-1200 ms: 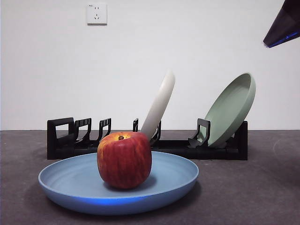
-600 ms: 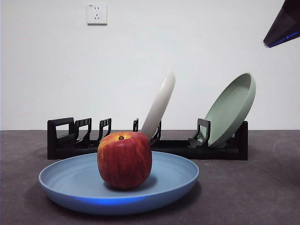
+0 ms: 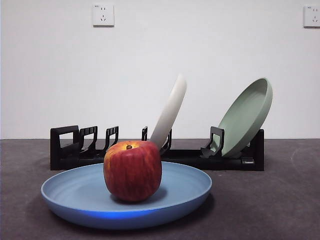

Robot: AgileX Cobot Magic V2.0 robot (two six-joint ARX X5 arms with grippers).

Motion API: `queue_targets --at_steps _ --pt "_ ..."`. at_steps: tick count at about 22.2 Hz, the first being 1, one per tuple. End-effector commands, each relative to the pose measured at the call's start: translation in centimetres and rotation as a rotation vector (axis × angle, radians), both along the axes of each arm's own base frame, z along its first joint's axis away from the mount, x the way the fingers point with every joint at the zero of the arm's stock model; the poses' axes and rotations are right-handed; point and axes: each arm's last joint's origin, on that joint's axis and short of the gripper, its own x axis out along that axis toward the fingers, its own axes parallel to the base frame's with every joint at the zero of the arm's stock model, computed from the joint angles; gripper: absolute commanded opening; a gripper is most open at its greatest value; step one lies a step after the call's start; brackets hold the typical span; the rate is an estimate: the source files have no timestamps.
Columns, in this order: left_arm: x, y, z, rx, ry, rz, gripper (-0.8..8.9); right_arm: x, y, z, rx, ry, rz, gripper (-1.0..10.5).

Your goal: Take the blue plate from the plate rack,put the plate on the table,take the apple from the table,put the apple in the plate

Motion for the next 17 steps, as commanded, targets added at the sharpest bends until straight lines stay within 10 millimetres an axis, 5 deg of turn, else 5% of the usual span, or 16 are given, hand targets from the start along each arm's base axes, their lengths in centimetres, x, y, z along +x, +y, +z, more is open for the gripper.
queue_targets --at_steps 1,4,10,17 --pt "0.0 0.0 -0.4 0.011 0.009 0.0 -0.02 -0.4 -1.1 -2.5 -0.005 -0.039 -0.105 0.0" --pt "0.0 0.0 -0.4 0.011 0.009 0.0 -0.02 -0.6 -1.8 -6.5 0.024 -0.03 -0.183 0.0" --pt "0.0 0.0 -0.4 0.011 0.009 0.0 -0.02 -0.4 -2.0 -11.3 0.093 0.005 -0.202 0.0" --pt "0.1 0.0 -0.4 0.011 0.008 0.0 -0.02 -0.5 -2.0 -13.3 0.124 0.061 -0.211 0.0"
